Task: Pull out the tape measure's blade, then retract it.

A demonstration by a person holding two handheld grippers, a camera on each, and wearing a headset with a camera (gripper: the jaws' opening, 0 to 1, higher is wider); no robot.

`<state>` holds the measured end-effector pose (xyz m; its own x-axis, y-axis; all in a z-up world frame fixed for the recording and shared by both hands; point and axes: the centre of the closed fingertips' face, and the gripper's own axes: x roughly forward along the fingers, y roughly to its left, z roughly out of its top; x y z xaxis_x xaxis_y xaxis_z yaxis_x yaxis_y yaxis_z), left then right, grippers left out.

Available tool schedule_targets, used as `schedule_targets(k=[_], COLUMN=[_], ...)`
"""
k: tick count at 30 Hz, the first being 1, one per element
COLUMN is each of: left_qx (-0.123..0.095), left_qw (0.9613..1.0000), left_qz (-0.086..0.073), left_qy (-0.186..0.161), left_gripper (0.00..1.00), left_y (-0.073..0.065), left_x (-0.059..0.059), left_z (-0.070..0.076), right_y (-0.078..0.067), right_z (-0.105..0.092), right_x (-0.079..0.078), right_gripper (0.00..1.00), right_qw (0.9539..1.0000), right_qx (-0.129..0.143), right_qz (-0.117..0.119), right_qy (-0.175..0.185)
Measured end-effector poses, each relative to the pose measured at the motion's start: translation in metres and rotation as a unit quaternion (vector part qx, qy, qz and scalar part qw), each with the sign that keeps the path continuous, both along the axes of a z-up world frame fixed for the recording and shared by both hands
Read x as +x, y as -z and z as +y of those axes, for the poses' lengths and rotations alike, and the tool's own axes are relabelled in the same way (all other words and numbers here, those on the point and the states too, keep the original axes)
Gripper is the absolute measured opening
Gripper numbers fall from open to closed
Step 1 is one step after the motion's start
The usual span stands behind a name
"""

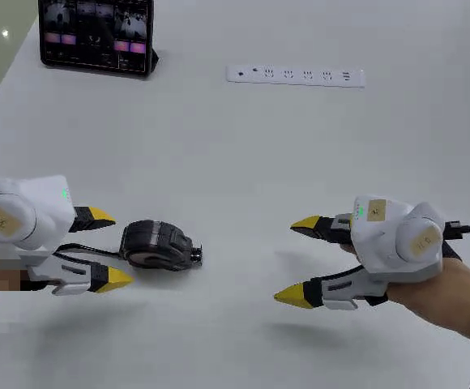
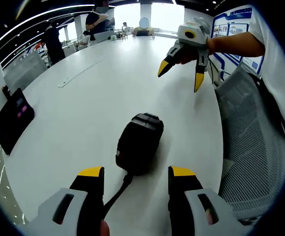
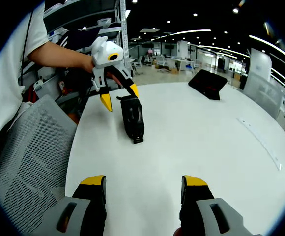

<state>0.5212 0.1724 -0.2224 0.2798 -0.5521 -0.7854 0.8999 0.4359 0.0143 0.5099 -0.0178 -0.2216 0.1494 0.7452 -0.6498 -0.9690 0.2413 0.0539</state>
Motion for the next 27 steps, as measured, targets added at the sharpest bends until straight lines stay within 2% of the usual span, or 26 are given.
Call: schedule_targets(k=[11,27], left_qx=[0.018,0.039], left_qw=[0.9992,0.9973], left_qz=[0.007,0.015], left_qy=[0.035,0.06], left_gripper=[0.4,0.3], left_y=[0.007,0.018], left_x=[0.005,0.009], left_z=[-0.009,-0.014], right_y=[0.002,0.006], right_z=[0.01,0.018], right_x=[0.003,0.004], right_gripper=[0.58,0.56], right_qw=[0.9999,0.9998], right_qx=[0.003,0.007], right_qz=[0.003,0.009], right_qy=[-0.012,-0.017])
